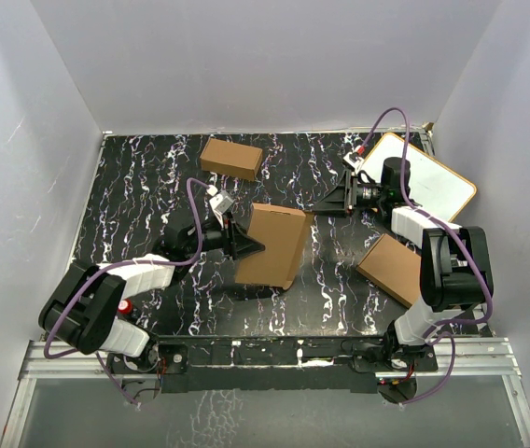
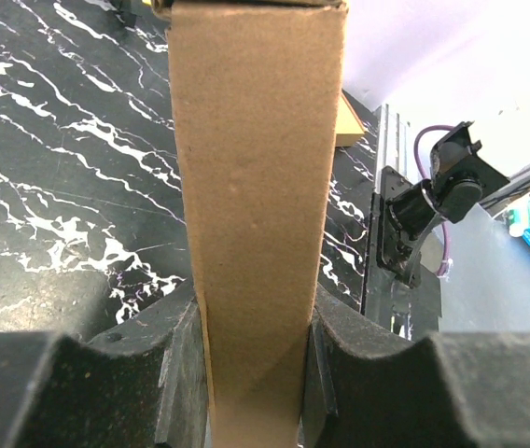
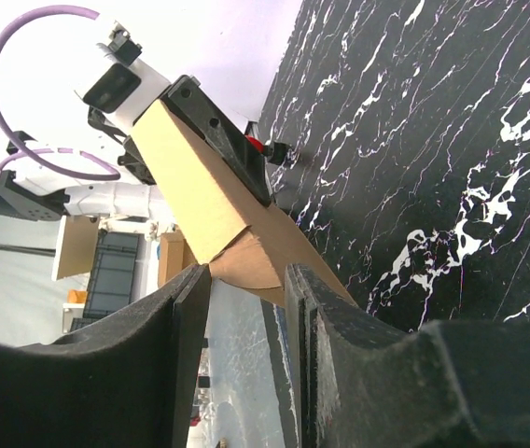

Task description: Fold the paper box

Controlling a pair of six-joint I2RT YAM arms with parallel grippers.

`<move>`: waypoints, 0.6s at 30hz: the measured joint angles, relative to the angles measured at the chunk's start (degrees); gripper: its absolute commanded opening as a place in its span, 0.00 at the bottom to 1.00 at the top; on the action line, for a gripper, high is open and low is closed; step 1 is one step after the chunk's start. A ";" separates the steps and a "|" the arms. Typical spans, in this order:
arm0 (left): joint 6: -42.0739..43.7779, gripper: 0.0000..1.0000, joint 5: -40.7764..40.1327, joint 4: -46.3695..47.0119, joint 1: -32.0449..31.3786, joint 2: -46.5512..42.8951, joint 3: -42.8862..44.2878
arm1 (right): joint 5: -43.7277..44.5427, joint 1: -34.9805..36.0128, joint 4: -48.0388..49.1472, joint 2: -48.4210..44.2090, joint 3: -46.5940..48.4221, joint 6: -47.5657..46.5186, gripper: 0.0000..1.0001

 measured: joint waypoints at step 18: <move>0.63 0.00 -0.83 -0.33 0.09 -0.07 0.00 | -0.79 1.46 1.38 0.00 -0.39 0.61 0.53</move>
